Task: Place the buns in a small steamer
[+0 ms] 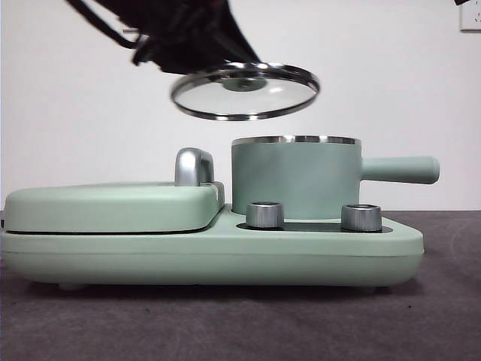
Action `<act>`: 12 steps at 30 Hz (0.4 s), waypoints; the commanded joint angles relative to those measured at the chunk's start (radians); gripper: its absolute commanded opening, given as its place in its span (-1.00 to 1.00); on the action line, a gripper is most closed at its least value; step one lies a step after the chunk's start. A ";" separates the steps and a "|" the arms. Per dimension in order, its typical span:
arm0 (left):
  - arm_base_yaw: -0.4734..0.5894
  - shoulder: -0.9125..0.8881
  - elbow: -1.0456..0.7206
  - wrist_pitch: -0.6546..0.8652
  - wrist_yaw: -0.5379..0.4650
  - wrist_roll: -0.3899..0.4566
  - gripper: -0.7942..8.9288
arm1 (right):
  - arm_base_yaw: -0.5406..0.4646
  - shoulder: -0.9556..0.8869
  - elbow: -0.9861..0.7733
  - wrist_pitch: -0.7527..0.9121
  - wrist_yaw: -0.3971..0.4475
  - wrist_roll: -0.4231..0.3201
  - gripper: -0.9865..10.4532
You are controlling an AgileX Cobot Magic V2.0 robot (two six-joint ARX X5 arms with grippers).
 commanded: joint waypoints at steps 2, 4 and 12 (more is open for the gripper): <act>-0.024 0.098 0.127 0.040 -0.003 0.075 -0.81 | 0.010 0.004 0.010 0.005 0.000 0.018 -0.19; -0.029 0.151 0.177 0.040 -0.006 0.079 -0.81 | 0.010 0.004 0.010 0.003 0.000 0.018 -0.19; -0.034 0.311 0.319 0.043 -0.007 0.136 -0.81 | 0.010 0.004 0.010 -0.002 0.000 0.018 -0.19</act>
